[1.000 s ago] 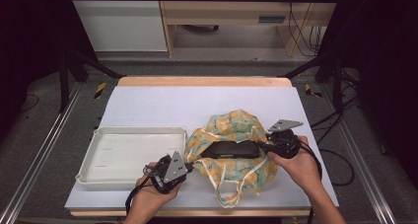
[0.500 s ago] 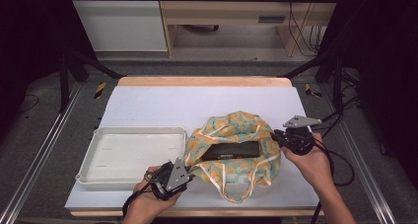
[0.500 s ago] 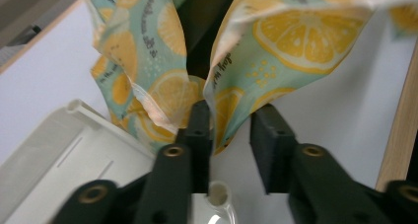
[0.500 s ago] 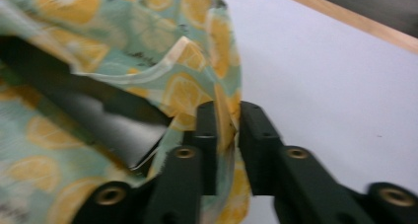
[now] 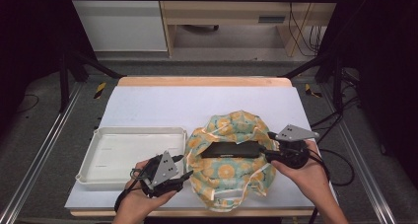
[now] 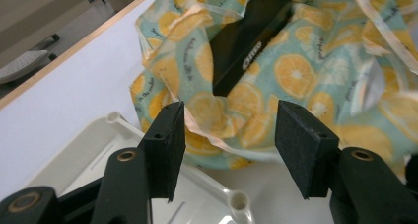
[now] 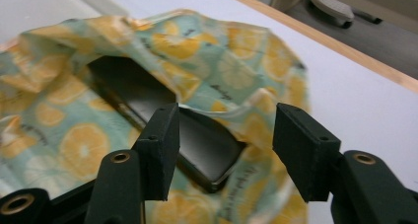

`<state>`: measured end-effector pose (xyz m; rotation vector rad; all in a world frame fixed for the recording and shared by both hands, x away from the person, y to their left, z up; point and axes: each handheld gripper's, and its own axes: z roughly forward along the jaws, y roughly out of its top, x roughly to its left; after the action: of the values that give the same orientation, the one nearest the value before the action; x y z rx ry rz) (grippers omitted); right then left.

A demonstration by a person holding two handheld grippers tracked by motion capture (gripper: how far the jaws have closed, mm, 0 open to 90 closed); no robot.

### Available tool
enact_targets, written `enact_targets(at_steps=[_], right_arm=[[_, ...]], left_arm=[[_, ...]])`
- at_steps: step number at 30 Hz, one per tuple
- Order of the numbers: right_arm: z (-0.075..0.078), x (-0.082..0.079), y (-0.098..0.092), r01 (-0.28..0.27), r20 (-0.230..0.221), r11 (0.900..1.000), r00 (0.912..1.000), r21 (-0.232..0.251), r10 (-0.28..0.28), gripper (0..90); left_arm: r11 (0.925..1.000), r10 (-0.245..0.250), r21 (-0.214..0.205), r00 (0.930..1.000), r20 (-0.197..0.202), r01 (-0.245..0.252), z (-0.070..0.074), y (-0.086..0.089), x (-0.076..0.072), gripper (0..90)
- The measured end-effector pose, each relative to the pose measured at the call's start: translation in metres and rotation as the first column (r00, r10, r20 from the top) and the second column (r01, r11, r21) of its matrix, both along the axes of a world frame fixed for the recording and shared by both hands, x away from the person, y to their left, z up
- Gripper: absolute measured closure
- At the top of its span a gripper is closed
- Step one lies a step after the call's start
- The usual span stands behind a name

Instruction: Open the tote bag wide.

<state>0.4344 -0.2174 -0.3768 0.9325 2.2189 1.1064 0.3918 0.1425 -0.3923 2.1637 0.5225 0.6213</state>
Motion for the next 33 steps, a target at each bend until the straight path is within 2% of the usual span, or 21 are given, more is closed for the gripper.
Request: enact_targets(at_steps=[1, 2, 4, 5, 6, 7, 8, 10, 11, 12, 13, 15, 16, 17, 18, 19, 22, 26, 27, 31, 33], right_arm=[[-0.003, -0.002, 0.008, -0.021, -0.002, 0.9997, 0.9998, -0.013, 0.021, 42.6], [-0.003, -0.002, 0.008, -0.021, -0.002, 0.9997, 0.9998, -0.013, 0.021, 42.6], [-0.006, -0.003, 0.015, -0.044, -0.015, 0.9987, 0.9989, -0.024, 0.043, 40.3], [-0.009, -0.002, 0.024, -0.07, -0.04, 0.9968, 0.9969, -0.039, 0.069, 40.2], [-0.009, -0.002, 0.024, -0.07, -0.04, 0.9968, 0.9969, -0.039, 0.069, 40.2], [-0.014, -0.001, 0.031, -0.103, -0.059, 0.9932, 0.9932, -0.053, 0.1, 41.4], [-0.014, -0.001, 0.031, -0.103, -0.059, 0.9932, 0.9932, -0.053, 0.1, 41.4], [-0.019, 0.0, 0.033, -0.12, -0.069, 0.9901, 0.9909, -0.073, 0.115, 41.3], [-0.023, 0.002, 0.032, -0.131, -0.086, 0.9882, 0.9885, -0.079, 0.124, 40.7], [-0.023, 0.002, 0.032, -0.131, -0.086, 0.9882, 0.9885, -0.079, 0.124, 40.7], [-0.026, 0.004, 0.028, -0.127, -0.103, 0.9882, 0.9876, -0.085, 0.118, 39.0], [-0.027, 0.005, 0.027, -0.127, -0.108, 0.9879, 0.9872, -0.088, 0.118, 38.1], [-0.028, 0.005, 0.027, -0.13, -0.111, 0.9874, 0.9866, -0.09, 0.12, 37.8], [-0.029, 0.005, 0.026, -0.127, -0.116, 0.9855, 0.9867, -0.113, 0.114, 37.5], [-0.029, 0.005, 0.026, -0.127, -0.116, 0.9855, 0.9867, -0.113, 0.114, 37.5], [-0.029, 0.004, 0.024, -0.127, -0.113, 0.9846, 0.987, -0.12, 0.114, 37.5], [-0.032, 0.001, 0.02, -0.12, -0.123, 0.9845, 0.987, -0.128, 0.104, 38.7], [-0.038, -0.004, 0.014, -0.122, -0.137, 0.9824, 0.9852, -0.141, 0.103, 39.4], [-0.042, -0.006, 0.01, -0.112, -0.144, 0.9824, 0.9855, -0.149, 0.091, 40.0], [-0.047, -0.009, 0.006, -0.095, -0.154, 0.9843, 0.9855, -0.149, 0.072, 40.3], [-0.048, -0.009, 0.005, -0.086, -0.152, 0.987, 0.9863, -0.136, 0.065, 40.3]], left_arm=[[0.9994, 0.002, 0.035, 1.0, 0.003, -0.002, 0.005, -0.007, 0.008, 44.8], [0.9994, 0.002, 0.035, 1.0, 0.003, -0.002, 0.005, -0.007, 0.008, 43.6], [0.9983, 0.001, 0.059, 0.9999, -0.012, 0.0, 0.007, -0.015, 0.018, 42.3], [0.9978, 0.002, 0.066, 0.9998, -0.021, -0.001, 0.008, -0.02, 0.024, 41.7], [0.9973, -0.003, 0.074, 0.9999, -0.016, 0.005, 0.008, -0.026, 0.032, 41.7], [0.9954, -0.004, 0.095, 0.9998, -0.018, 0.005, 0.007, -0.037, 0.044, 44.2], [0.9954, -0.004, 0.095, 0.9998, -0.018, 0.005, 0.007, -0.037, 0.044, 44.2], [0.9939, -0.006, 0.11, 0.9995, -0.031, 0.009, 0.005, -0.045, 0.056, 43.6], [0.9908, 0.001, 0.135, 0.9986, -0.053, 0.006, 0.001, -0.055, 0.07, 40.2], [0.9908, 0.001, 0.135, 0.9986, -0.053, 0.006, 0.001, -0.055, 0.07, 40.1], [0.9865, 0.002, 0.163, 0.9977, -0.068, 0.009, -0.002, -0.062, 0.078, 40.1], [0.9867, 0.005, 0.162, 0.9978, -0.067, 0.006, -0.003, -0.064, 0.081, 41.2], [0.983, 0.002, 0.183, 0.9976, -0.07, 0.01, -0.004, -0.067, 0.084, 44.1], [0.9811, -0.004, 0.193, 0.9968, -0.079, 0.02, -0.007, -0.071, 0.087, 57.1], [0.9772, 0.001, 0.212, 0.9968, -0.08, 0.016, -0.007, -0.073, 0.089, 57.1], [0.9759, 0.006, 0.218, 0.9964, -0.085, 0.013, -0.006, -0.075, 0.091, 72.3], [0.9793, 0.016, 0.202, 0.9966, -0.081, 0.001, -0.003, -0.073, 0.093, 85.6], [0.9888, 0.042, 0.145, 0.9974, -0.059, -0.033, 0.011, -0.064, 0.094, 87.5], [0.992, 0.054, 0.117, 0.9974, -0.047, -0.048, 0.016, -0.059, 0.094, 88.1], [0.9949, 0.034, 0.096, 0.9987, -0.037, -0.031, 0.019, -0.052, 0.095, 89.5], [0.9941, 0.043, 0.102, 0.9981, -0.043, -0.039, 0.019, -0.049, 0.095, 89.7]])
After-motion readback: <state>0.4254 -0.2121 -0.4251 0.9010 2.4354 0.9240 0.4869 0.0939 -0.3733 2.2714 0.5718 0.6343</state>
